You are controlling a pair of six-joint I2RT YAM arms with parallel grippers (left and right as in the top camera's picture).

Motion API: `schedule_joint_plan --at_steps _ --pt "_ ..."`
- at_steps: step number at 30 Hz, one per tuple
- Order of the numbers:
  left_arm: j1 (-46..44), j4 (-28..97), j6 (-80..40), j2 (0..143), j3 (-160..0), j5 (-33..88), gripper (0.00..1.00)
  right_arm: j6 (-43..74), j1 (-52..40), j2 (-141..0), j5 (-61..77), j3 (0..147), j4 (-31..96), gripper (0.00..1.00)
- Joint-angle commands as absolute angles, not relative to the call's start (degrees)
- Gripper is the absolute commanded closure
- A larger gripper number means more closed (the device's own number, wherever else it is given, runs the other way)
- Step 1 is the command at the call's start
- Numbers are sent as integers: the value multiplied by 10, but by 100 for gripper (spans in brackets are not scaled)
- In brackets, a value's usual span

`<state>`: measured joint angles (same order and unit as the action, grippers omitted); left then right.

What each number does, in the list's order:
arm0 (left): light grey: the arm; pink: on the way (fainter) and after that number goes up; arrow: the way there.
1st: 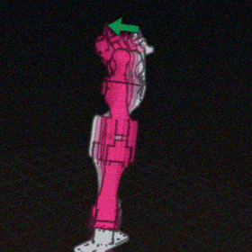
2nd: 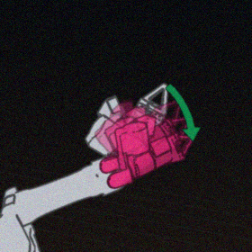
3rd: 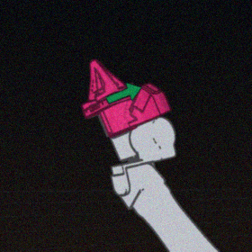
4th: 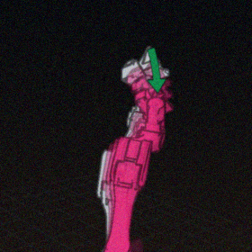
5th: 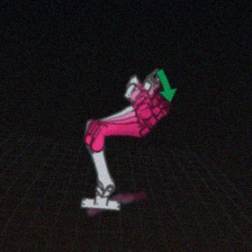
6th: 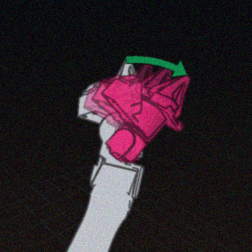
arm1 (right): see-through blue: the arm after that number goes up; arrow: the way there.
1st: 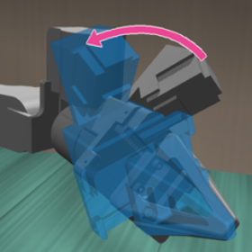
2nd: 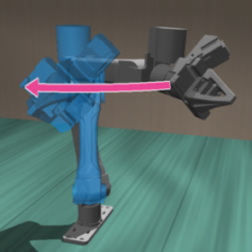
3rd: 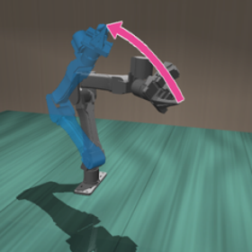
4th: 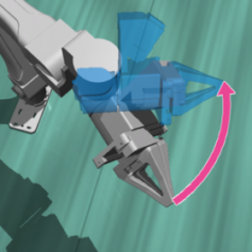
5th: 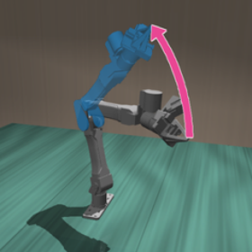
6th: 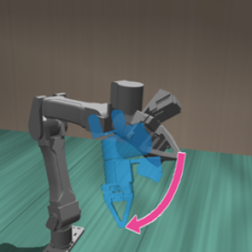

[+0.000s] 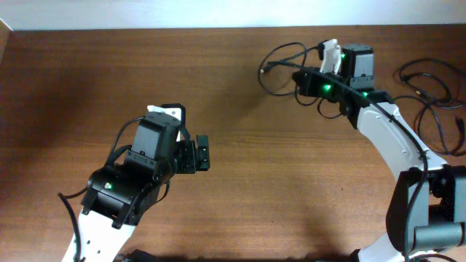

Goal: Untangle cables
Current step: 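Carry the last cable rightward with the right gripper to the right edge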

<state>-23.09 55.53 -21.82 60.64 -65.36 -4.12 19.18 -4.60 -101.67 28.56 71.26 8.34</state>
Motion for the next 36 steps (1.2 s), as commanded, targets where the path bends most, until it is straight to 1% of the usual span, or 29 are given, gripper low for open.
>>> schedule_joint_plan --at_steps 1,10,14,23,24,25,32,33,34,35,36 --pt "-231 555 -207 608 -657 -48 1 204 -23 -1017 243 723 72 96" --pt "-231 555 -207 608 -657 -48 1 204 47 -1017 206 723 53 96" --pt "-231 555 -207 608 -657 -48 1 204 71 -1017 182 723 53 94" --pt "-231 555 -207 608 -657 -48 1 204 76 -1021 80 723 51 94" --pt "-231 555 -207 608 -657 -48 1 204 76 -1025 71 723 50 91" --pt "-231 555 -207 608 -657 -48 1 204 76 -1028 68 723 49 83" --pt "-231 555 -207 608 -657 -48 1 204 88 -1063 68 723 41 82" --pt "-231 555 -207 608 -657 -48 1 204 91 -1064 70 723 43 74" --pt "-231 555 -207 608 -657 -48 1 204 94 -1064 72 723 45 63" --pt "-231 555 -207 608 -657 -48 1 204 95 -1064 78 723 45 49" --pt "-231 555 -207 608 -657 -48 1 204 97 -1064 87 723 48 32"
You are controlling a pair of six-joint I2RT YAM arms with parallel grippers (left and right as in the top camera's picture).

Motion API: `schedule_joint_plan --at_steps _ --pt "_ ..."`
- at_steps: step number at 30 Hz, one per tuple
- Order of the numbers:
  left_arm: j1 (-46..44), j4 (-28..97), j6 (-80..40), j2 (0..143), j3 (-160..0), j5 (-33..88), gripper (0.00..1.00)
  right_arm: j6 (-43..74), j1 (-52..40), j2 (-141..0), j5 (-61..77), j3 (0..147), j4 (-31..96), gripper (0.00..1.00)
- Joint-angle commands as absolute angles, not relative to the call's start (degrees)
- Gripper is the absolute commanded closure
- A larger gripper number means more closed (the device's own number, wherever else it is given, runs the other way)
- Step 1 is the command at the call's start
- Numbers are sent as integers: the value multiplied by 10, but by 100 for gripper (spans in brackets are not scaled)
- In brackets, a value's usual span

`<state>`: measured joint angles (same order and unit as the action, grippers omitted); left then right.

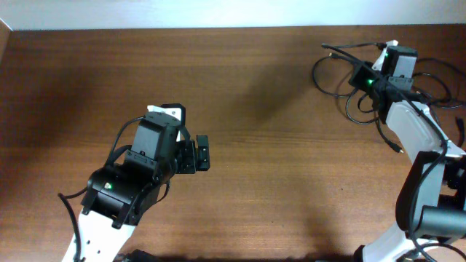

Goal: Untangle cables

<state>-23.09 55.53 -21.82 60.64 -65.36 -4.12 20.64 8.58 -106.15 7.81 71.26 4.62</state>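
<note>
A black cable (331,71) lies in loops at the back right of the table, one end pointing up-left near the far edge. My right gripper (362,76) is shut on this cable at the loops' right side, under its green-lit wrist. More black cables (437,84) are heaped further right, partly behind the right arm. My left gripper (202,153) hovers low at centre-left, open with nothing in it, far from any cable.
The white wall edge (233,14) runs along the far side of the wooden table (277,182). The right arm's white links (419,138) reach down the right edge to its base. The left arm's black body (138,175) fills the lower left.
My right gripper has moved to the right and slightly back, and the looped black cable has moved with it toward the cable heap. The left arm has not moved.
</note>
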Motion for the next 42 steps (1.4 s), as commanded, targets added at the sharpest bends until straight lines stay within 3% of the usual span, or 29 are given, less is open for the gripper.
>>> schedule_joint_plan --at_steps 1,2,10,24,42 --pt "-231 555 -207 608 -657 -48 1 200 99 -1064 106 723 56 13" --pt "-231 555 -207 608 -657 -48 1 191 100 -1064 125 723 59 1" --pt "-231 555 -207 608 -657 -48 1 163 102 -1055 298 723 92 1" --pt "-231 555 -207 608 -657 -48 1 7 101 -871 200 723 310 1" --pt "-231 555 -207 608 -657 -48 1 -13 68 -798 164 723 418 1"
